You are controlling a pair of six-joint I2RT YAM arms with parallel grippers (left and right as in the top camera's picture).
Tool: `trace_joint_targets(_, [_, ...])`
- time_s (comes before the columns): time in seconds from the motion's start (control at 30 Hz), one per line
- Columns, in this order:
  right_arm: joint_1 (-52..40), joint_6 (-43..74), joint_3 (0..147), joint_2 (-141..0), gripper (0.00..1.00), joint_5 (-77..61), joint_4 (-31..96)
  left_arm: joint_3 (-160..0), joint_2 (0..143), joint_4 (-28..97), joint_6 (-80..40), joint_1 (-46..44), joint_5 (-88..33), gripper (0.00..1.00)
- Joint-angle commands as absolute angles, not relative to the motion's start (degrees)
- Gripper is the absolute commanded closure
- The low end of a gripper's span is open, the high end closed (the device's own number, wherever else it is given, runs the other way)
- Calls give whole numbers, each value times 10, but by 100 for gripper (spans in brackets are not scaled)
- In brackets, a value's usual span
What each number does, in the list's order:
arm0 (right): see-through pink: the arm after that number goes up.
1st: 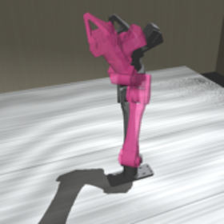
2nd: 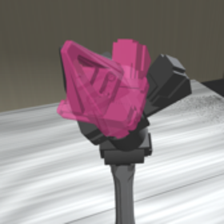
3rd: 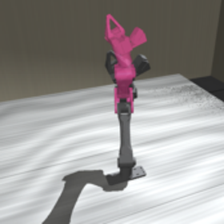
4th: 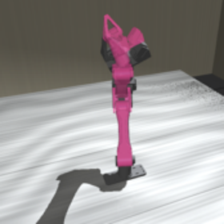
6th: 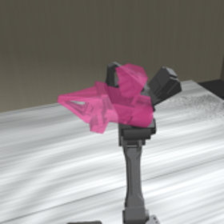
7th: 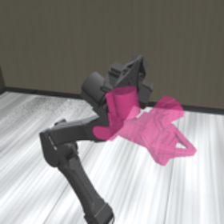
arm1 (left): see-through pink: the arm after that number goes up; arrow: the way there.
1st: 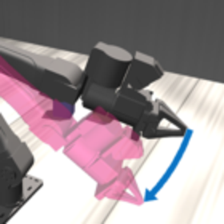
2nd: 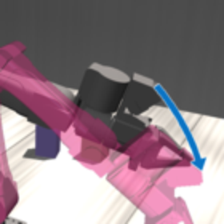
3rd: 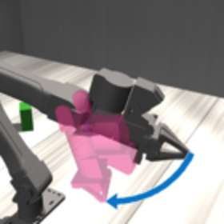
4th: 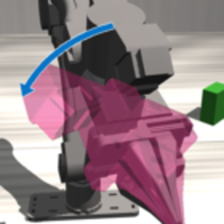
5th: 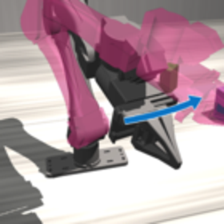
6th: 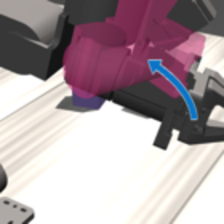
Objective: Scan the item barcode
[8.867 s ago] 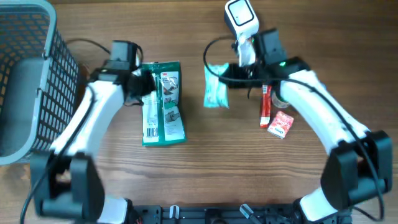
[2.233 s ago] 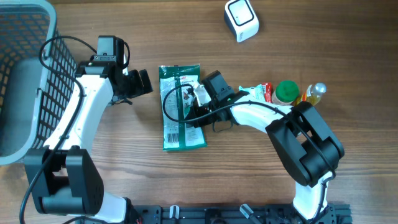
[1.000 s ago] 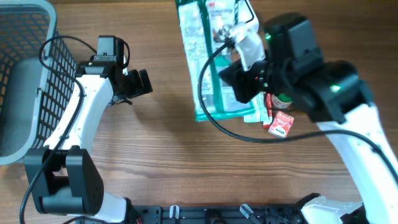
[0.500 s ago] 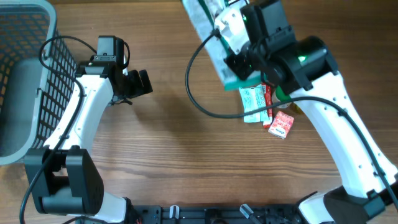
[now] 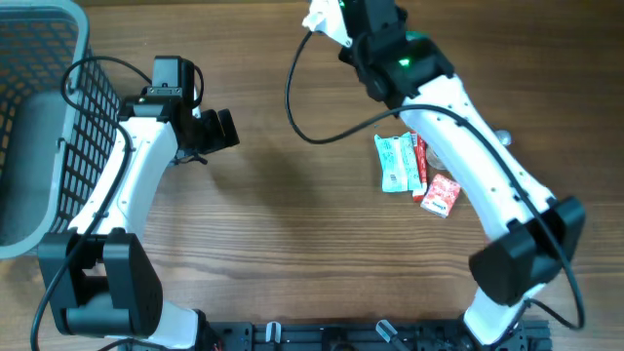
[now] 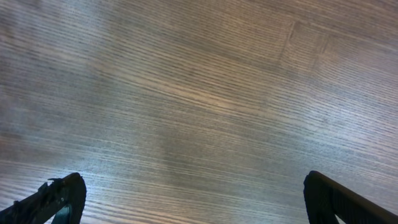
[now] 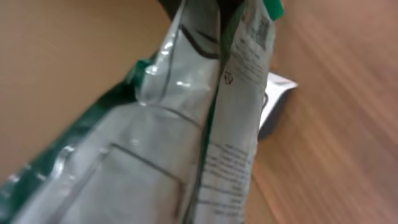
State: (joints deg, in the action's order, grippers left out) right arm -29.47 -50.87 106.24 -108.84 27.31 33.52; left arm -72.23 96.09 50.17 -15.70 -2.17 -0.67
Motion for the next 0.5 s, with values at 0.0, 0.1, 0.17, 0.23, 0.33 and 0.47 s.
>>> trace_joint_targets(0.0, [-296,-605,1068,-1122,96,328,288,-721,968,502,-152,-20,-1,0])
trace_joint_targets(0.1, [-296,-655,1068,-1150,95,349,236,-721,968,502,-152,-20,-1,0])
trace_joint_targets(0.17, [-296,-665,1068,-1175,96,376,174,-721,968,502,-152,-20,-1,0])
trace_joint_targets(0.23, [-296,-665,1068,-1190,96,390,129,-721,968,502,-152,-20,-1,0])
trace_joint_targets(0.33, [-295,-664,1068,-1216,96,392,66,-721,968,502,-152,-20,-1,0])
trace_joint_targets(0.47, [-290,-665,1067,-1250,96,411,-2,-721,968,502,-152,-20,-1,0])
